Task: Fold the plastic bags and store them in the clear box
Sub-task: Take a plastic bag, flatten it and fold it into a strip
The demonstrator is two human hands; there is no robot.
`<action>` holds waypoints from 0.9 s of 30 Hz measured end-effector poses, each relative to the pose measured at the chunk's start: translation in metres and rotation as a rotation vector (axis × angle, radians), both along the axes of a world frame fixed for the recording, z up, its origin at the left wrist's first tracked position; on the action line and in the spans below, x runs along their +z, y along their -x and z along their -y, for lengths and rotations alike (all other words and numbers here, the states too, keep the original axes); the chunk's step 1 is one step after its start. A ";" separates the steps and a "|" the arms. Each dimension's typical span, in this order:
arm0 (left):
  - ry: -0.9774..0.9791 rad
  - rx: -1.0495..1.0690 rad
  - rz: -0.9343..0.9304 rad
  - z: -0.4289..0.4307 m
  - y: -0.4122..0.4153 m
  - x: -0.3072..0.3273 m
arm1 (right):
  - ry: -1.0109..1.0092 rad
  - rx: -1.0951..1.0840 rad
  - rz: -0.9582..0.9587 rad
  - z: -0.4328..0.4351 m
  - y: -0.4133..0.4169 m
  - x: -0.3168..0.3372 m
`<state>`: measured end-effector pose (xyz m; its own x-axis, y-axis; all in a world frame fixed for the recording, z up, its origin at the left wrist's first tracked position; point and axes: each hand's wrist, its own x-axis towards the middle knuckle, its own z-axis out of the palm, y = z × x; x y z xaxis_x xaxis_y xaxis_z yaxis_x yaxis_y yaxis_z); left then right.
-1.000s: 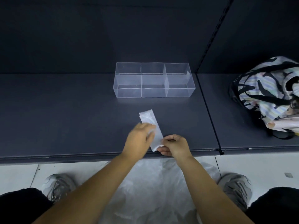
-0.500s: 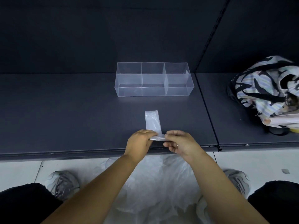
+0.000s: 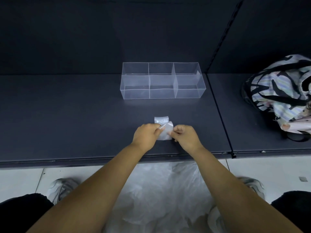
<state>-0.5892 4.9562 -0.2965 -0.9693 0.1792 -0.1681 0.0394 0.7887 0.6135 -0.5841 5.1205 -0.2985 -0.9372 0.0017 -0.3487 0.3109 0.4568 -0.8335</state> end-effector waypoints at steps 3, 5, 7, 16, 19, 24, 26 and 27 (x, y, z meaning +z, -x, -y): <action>-0.120 0.141 0.066 -0.002 0.013 -0.004 | -0.093 -0.022 0.034 0.005 0.012 -0.003; -0.217 0.266 0.079 -0.005 0.017 -0.008 | -0.162 -0.029 0.058 0.009 0.018 -0.002; -0.216 0.380 0.008 -0.008 0.015 -0.012 | -0.197 -0.058 0.091 0.014 0.023 0.000; 0.327 -0.105 -0.241 -0.006 -0.006 -0.046 | -0.344 -0.092 0.092 0.025 0.030 0.003; 0.395 -0.121 -0.184 -0.001 -0.004 -0.054 | -0.398 -0.095 0.039 0.031 0.031 0.000; 0.449 -0.097 -0.104 0.001 0.003 -0.053 | -0.511 -0.109 0.005 0.035 0.030 -0.006; 0.458 -0.091 -0.073 0.003 0.006 -0.052 | -0.565 -0.108 -0.082 0.036 0.022 -0.012; 0.465 -0.097 -0.053 0.005 0.007 -0.051 | -0.593 -0.106 -0.144 0.037 0.016 -0.017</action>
